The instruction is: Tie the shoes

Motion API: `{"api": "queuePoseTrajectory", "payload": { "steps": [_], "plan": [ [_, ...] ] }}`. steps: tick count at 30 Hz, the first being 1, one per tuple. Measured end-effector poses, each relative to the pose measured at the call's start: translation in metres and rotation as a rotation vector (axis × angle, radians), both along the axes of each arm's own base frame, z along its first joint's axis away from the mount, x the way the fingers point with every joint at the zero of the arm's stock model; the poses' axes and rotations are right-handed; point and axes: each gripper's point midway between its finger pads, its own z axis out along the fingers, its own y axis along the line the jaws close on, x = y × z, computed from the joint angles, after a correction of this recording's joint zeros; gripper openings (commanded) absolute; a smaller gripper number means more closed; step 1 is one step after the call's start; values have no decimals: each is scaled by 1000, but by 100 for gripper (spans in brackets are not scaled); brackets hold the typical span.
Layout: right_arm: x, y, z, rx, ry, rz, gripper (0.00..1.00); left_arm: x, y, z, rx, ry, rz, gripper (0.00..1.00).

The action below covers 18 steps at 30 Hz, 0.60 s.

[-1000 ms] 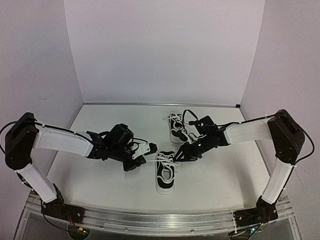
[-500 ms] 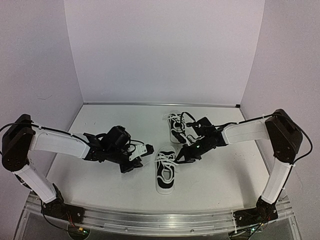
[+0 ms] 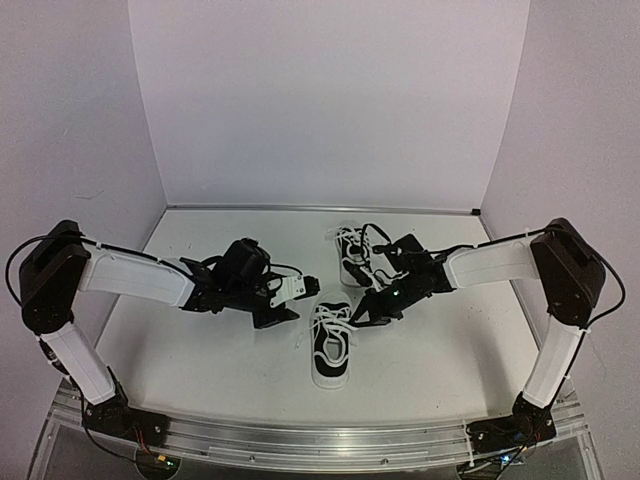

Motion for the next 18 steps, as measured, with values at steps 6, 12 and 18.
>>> {"api": "queuePoseTrajectory", "payload": {
  "steps": [6, 12, 18],
  "plan": [
    [2, -1, 2, -3, -13, -6, 0, -2, -21, -9, -8, 13, -105, 47],
    [3, -1, 3, -6, -18, -10, 0, -9, -37, -12, -37, 52, -184, 48],
    [3, -1, 3, -6, -20, -11, 0, -12, -53, -14, -57, 74, -221, 40]
  ]
}}
